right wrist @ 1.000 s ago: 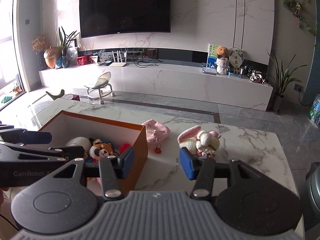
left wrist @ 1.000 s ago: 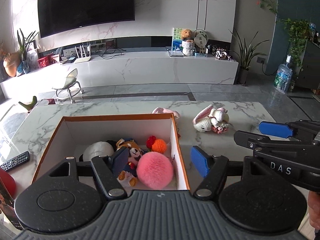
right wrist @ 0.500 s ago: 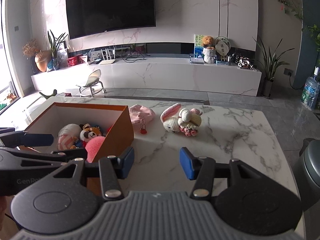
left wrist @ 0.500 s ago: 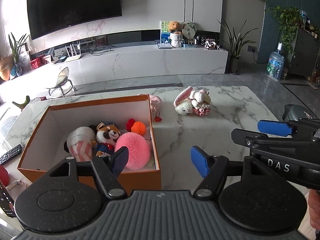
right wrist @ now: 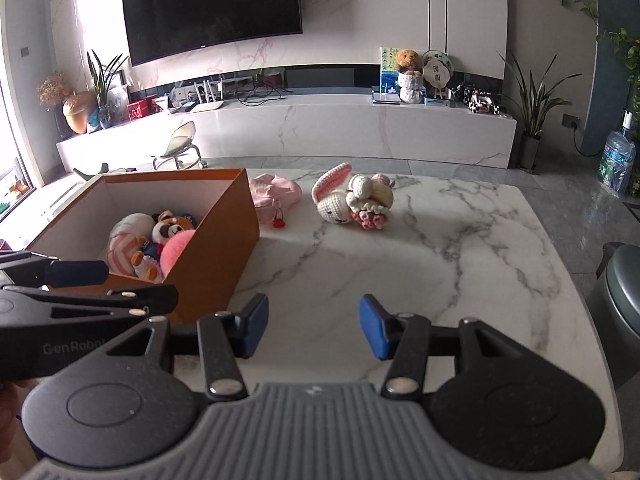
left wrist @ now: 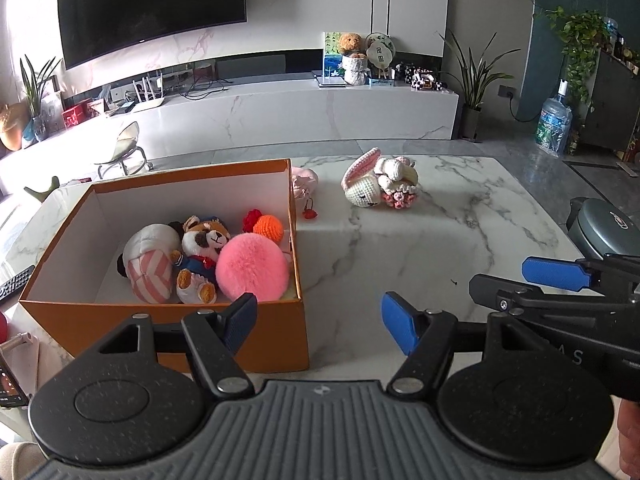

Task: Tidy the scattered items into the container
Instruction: 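Withdraw both open tools from the box toward the pink bag and crochet bunny, then grasp the pink fabric bag with the left tool while the right tool grasps the crochet bunny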

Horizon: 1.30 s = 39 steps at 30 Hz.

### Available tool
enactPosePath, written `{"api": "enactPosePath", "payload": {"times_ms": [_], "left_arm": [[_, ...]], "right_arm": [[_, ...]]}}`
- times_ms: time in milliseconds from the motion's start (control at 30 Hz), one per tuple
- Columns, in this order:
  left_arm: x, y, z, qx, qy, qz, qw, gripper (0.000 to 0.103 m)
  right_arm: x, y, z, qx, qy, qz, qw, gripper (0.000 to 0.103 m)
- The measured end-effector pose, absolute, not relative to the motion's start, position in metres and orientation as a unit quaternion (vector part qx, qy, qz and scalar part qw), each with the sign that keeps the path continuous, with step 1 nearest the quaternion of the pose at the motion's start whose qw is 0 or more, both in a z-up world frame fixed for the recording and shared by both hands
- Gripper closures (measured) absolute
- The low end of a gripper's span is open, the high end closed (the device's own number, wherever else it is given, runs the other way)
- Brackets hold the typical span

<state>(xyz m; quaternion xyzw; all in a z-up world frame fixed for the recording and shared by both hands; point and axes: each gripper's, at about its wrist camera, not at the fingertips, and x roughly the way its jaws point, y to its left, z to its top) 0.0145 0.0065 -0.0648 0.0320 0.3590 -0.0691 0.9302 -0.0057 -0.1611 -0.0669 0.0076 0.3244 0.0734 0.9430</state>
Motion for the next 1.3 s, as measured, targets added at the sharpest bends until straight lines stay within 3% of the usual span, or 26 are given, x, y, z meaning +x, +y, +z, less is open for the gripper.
{"api": "enactPosePath", "payload": {"times_ms": [467, 1100, 1300], "left_arm": [[0.047, -0.019, -0.073, 0.044, 0.371, -0.072, 0.925, 0.022], [0.147, -0.036, -0.073, 0.058, 0.380, -0.080, 0.920, 0.022], [0.188, -0.026, -0.070, 0.051, 0.386, -0.079, 0.918, 0.019]], "right_arm": [[0.024, -0.180, -0.078, 0.016, 0.330, 0.064, 0.942, 0.049], [0.125, -0.198, -0.079, 0.027, 0.324, 0.073, 0.943, 0.049], [0.163, -0.199, -0.081, 0.028, 0.320, 0.082, 0.943, 0.044]]}}
